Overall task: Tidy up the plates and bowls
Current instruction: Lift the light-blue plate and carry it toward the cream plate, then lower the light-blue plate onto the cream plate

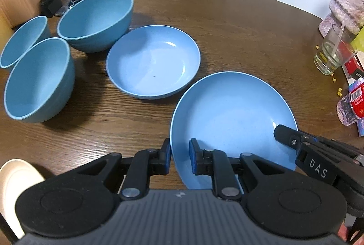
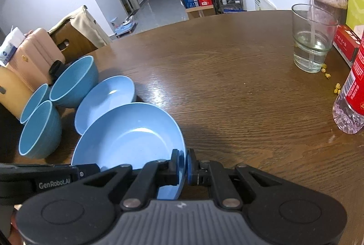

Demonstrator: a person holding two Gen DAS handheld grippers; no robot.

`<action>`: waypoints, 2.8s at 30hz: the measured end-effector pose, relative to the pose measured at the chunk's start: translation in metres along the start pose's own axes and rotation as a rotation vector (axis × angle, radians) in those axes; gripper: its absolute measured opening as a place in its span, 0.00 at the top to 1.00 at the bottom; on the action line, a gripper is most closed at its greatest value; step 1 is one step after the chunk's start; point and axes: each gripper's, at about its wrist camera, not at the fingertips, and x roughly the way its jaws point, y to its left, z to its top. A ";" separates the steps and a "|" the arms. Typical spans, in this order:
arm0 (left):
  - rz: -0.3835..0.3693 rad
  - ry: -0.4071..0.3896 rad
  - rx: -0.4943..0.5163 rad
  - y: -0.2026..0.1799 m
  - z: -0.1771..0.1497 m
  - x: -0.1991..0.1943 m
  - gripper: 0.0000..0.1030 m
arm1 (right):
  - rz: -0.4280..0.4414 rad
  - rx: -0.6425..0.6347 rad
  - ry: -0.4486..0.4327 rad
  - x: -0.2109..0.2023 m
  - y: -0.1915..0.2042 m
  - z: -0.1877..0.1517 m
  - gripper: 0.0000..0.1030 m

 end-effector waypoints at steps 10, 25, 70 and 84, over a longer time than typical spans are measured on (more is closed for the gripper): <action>0.014 -0.018 0.011 0.018 -0.015 -0.028 0.83 | 0.017 -0.006 -0.004 -0.021 0.024 -0.014 0.94; 0.021 -0.048 0.009 0.059 -0.035 -0.067 0.83 | 0.035 -0.018 -0.015 -0.047 0.068 -0.035 0.94; 0.083 -0.025 -0.183 0.264 -0.119 -0.100 0.83 | 0.079 -0.241 0.076 -0.042 0.269 -0.124 0.93; 0.085 0.022 -0.196 0.286 -0.137 -0.071 0.83 | 0.049 -0.270 0.128 -0.015 0.285 -0.144 0.93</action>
